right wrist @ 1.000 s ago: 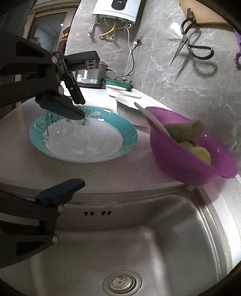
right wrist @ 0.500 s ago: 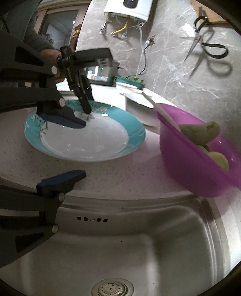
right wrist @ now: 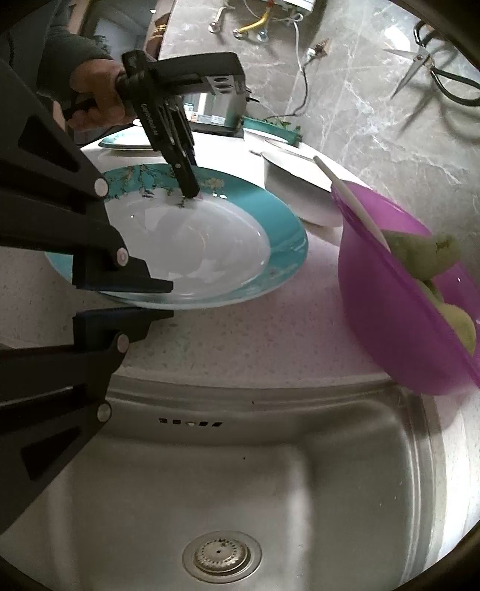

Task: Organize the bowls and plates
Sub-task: 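Carry the second teal plate with both grippers and lower it onto the plate stack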

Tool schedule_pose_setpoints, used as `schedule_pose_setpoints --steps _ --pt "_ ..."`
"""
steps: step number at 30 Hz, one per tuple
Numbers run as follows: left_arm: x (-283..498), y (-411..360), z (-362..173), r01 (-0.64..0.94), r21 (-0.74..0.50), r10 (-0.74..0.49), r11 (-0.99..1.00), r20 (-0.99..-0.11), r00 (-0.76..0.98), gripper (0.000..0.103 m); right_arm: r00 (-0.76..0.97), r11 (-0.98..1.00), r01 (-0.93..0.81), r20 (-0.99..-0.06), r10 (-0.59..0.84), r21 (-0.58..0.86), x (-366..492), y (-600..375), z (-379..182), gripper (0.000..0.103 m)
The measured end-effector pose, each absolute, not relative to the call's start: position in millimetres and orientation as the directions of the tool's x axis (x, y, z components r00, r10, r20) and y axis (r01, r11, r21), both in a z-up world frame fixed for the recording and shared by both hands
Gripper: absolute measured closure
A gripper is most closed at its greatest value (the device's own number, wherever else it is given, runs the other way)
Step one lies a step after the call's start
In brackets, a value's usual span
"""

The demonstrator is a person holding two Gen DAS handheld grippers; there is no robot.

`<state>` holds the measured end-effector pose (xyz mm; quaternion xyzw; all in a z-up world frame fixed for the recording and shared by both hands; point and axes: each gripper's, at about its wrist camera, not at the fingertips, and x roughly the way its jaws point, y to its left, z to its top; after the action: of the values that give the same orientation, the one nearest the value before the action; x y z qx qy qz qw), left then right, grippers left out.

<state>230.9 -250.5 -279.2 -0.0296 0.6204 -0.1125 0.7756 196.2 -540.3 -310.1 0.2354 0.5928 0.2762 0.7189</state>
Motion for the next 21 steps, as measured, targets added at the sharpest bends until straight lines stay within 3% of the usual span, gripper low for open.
schedule_pose_setpoints --steps 11,21 --pt "212.7 -237.6 -265.7 0.122 -0.207 -0.229 0.971 -0.951 0.208 0.08 0.153 0.748 -0.074 -0.733 0.662 0.66 191.3 -535.9 -295.7 0.094" --pt "174.4 -186.6 -225.5 0.057 -0.245 -0.251 0.968 -0.93 0.268 0.08 0.144 0.73 -0.144 -0.716 0.684 0.668 178.1 -500.2 -262.2 0.094"
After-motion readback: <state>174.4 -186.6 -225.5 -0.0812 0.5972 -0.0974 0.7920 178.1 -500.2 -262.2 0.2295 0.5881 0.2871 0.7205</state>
